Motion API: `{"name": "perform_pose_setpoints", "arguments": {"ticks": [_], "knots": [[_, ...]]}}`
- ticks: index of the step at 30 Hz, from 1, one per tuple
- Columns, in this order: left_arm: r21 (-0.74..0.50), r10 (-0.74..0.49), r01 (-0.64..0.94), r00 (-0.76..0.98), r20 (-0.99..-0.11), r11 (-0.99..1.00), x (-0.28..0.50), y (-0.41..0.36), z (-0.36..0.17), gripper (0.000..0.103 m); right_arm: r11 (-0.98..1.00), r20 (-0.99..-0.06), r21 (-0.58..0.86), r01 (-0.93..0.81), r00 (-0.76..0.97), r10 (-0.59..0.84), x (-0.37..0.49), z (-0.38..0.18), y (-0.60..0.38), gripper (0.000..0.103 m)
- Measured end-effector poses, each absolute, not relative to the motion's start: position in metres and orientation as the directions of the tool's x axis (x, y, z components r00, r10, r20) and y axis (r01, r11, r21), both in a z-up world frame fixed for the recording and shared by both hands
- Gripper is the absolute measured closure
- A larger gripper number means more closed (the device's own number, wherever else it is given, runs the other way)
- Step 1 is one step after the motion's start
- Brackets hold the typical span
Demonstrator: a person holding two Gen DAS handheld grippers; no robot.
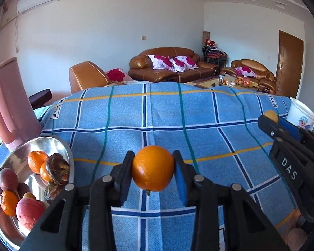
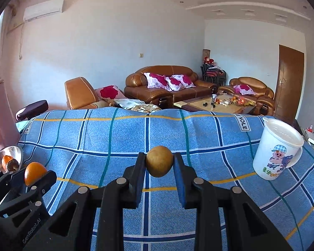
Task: Organize fruits
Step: 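Lift the orange with the left tool while the right tool lifts the yellow-green fruit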
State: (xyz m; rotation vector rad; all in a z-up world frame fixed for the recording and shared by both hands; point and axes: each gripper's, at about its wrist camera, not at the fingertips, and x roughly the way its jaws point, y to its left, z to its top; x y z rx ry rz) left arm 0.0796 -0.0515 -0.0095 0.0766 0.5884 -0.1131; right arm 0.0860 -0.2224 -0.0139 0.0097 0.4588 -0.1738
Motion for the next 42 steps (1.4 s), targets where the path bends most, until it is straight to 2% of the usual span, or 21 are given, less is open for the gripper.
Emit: {"name": "perform_pose_setpoints", "arguments": {"ticks": [13, 42], "knots": [[0.038, -0.094, 0.132, 0.854, -0.513, 0.99, 0.047, -0.041, -0.006, 0.065, 0.985, -0.429, 0.021, 0.17, 0.892, -0.145, 0.039, -0.013, -0.223, 0.074], [0.025, -0.117, 0.15, 0.852, -0.511, 0.988, 0.029, -0.04, -0.007, 0.065, 0.99, -0.4, -0.004, 0.143, 0.907, -0.132, 0.012, -0.012, -0.204, 0.074]]}}
